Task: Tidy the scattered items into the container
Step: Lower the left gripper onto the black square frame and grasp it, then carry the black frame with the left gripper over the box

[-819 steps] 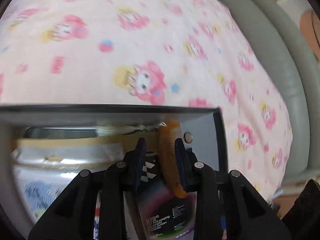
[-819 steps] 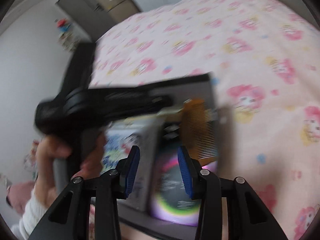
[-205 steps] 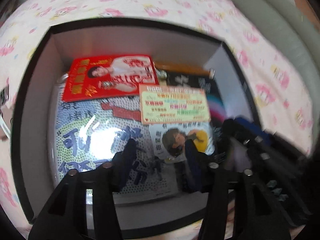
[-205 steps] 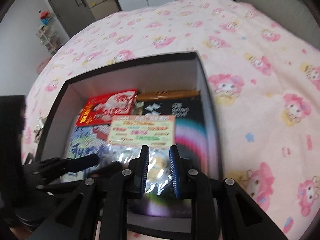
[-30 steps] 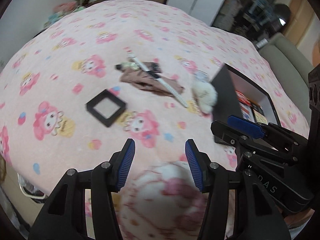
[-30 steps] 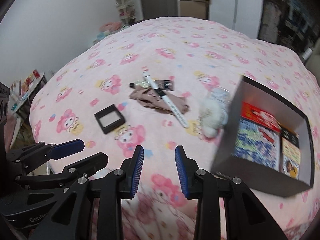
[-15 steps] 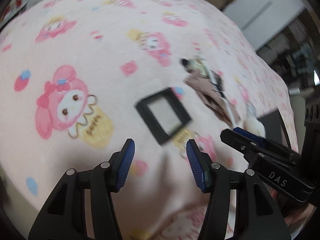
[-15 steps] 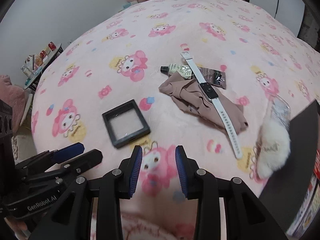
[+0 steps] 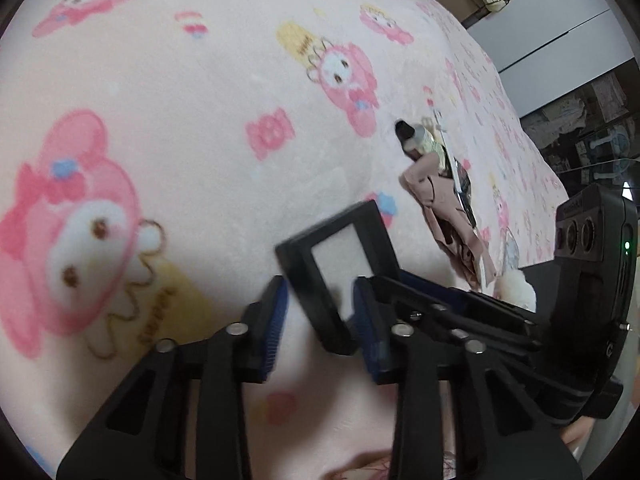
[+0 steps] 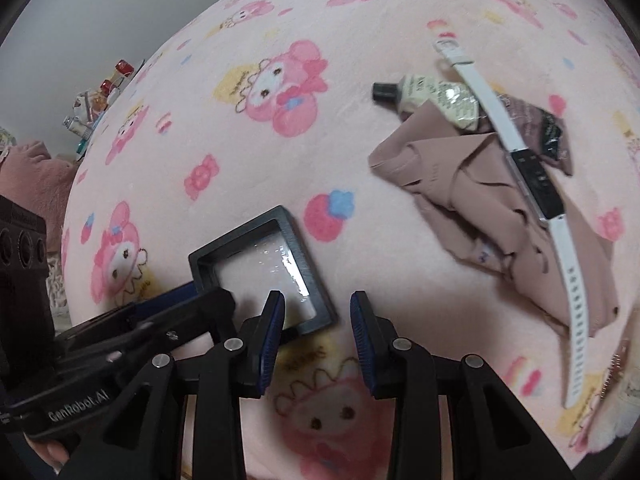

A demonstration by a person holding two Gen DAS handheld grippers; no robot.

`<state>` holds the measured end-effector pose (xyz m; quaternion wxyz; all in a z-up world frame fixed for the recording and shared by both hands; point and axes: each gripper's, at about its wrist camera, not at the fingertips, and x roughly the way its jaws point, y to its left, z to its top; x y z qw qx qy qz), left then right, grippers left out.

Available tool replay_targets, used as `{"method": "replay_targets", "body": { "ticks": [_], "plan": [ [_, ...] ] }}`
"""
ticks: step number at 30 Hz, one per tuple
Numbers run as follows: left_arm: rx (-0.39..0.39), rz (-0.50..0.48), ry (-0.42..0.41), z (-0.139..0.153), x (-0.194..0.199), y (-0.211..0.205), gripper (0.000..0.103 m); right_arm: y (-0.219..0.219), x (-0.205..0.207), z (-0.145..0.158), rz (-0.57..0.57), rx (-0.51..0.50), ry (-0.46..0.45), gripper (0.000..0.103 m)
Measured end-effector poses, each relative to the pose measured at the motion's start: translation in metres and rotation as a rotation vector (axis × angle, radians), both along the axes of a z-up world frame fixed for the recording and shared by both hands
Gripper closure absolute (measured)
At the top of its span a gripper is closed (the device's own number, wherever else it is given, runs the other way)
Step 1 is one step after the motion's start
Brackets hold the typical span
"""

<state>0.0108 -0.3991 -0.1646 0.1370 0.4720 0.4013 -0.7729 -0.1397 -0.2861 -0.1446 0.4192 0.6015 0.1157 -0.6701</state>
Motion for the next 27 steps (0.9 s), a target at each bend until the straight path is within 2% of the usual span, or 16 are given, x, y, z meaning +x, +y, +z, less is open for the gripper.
{"method": "replay_targets", "body": {
  "ticks": [2,5,10,13,18,24,27],
  "plan": [
    [-0.017,-0.01,0.004,0.005,0.002,0.003,0.074,0.001,0.004,-0.001,0.004,0.005,0.0,0.078],
    [-0.03,-0.062,0.052,0.024,0.007,0.016,0.074,0.014,0.008,0.009,-0.023,-0.024,-0.008,0.079],
    [-0.051,-0.168,0.118,0.068,0.009,0.055,0.074,0.057,0.021,0.052,-0.076,-0.063,0.048,0.08],
    [-0.076,-0.249,0.149,0.091,0.004,0.09,0.074,0.098,0.033,0.081,-0.139,-0.079,0.102,0.08],
    [-0.103,-0.394,0.187,0.121,-0.004,0.159,0.069,0.167,0.046,0.108,-0.245,-0.086,0.163,0.08],
    [-0.1,-0.503,0.258,0.148,-0.019,0.228,0.069,0.255,0.056,0.137,-0.351,-0.13,0.211,0.08],
    [-0.116,-0.548,0.25,0.156,-0.039,0.262,0.069,0.29,0.05,0.147,-0.394,-0.14,0.248,0.08]
  ]
}}
